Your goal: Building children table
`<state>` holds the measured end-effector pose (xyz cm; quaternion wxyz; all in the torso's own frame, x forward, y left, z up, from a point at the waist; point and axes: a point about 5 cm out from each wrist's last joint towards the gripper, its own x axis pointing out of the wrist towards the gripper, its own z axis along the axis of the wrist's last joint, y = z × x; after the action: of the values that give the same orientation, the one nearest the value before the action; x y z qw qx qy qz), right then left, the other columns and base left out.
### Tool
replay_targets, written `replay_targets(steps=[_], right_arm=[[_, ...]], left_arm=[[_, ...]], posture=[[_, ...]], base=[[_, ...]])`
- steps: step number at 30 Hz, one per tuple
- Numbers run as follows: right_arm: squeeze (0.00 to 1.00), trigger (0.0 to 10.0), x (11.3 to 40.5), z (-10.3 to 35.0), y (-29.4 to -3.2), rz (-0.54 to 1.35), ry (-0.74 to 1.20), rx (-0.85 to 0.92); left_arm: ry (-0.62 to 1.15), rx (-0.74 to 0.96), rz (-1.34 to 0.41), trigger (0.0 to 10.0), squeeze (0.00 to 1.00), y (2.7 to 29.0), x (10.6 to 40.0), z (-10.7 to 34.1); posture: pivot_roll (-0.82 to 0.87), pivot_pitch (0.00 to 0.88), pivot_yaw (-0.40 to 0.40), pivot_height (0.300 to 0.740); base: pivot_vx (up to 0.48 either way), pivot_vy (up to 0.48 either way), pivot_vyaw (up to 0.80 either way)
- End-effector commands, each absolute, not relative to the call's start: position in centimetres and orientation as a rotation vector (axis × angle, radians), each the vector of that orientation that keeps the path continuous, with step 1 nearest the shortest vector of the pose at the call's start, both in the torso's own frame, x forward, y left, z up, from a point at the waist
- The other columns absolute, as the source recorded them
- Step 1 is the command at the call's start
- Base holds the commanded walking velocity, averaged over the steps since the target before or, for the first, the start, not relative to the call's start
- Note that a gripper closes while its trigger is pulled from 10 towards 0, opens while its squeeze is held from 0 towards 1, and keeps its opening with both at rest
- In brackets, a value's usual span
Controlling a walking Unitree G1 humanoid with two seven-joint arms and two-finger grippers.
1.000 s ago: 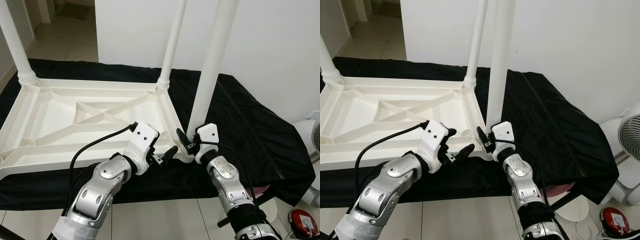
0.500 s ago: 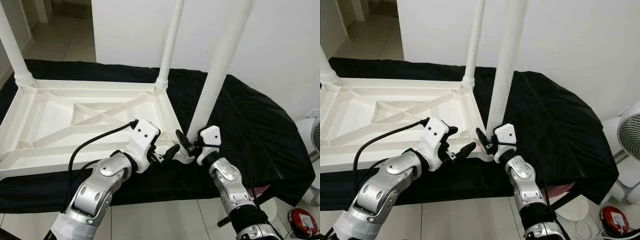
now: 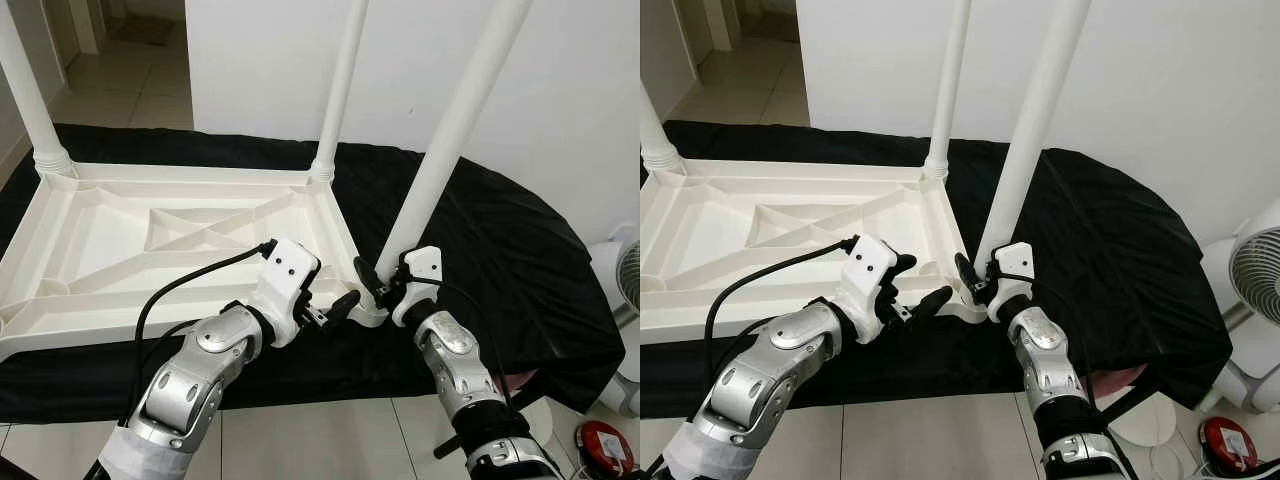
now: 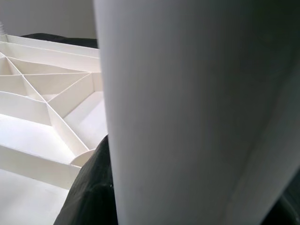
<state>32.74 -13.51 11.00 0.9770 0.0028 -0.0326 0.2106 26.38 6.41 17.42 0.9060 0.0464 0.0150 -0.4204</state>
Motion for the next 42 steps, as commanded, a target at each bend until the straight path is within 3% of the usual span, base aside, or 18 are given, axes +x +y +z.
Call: replay_targets(steps=[1, 18, 29, 42], right_arm=[[0.00, 10.0, 32.0, 7.9, -14.3, 0.382, 0.110, 0.045], [0.00, 10.0, 32.5, 7.3, -15.0, 0.260, 0.186, 0.193], [0.00, 10.0, 30.4, 8.5, -14.6, 0.303, -0.069, 0.129], [0.00, 10.0, 30.6, 7.6, -14.3, 0.328, 0.021, 0.055]], left_arm=[[0.018, 0.096, -0.918, 10.0, 0.00, 5.9, 26.0, 18.0], [0.013, 0.094, -0.914, 10.0, 0.00, 5.8, 26.1, 18.2], [0.010, 0.093, -0.909, 10.0, 0.00, 5.8, 26.1, 18.3], [0.009, 0.096, -0.918, 10.0, 0.00, 5.7, 26.0, 18.4]], posture=[[0.05, 0.000, -0.120, 0.740], [0.05, 0.000, -0.125, 0.740], [0.05, 0.000, -0.129, 0.740], [0.05, 0.000, -0.128, 0.740]], base=[[0.000, 0.000, 0.00], [0.000, 0.000, 0.00], [0.000, 0.000, 0.00], [0.000, 0.000, 0.00]])
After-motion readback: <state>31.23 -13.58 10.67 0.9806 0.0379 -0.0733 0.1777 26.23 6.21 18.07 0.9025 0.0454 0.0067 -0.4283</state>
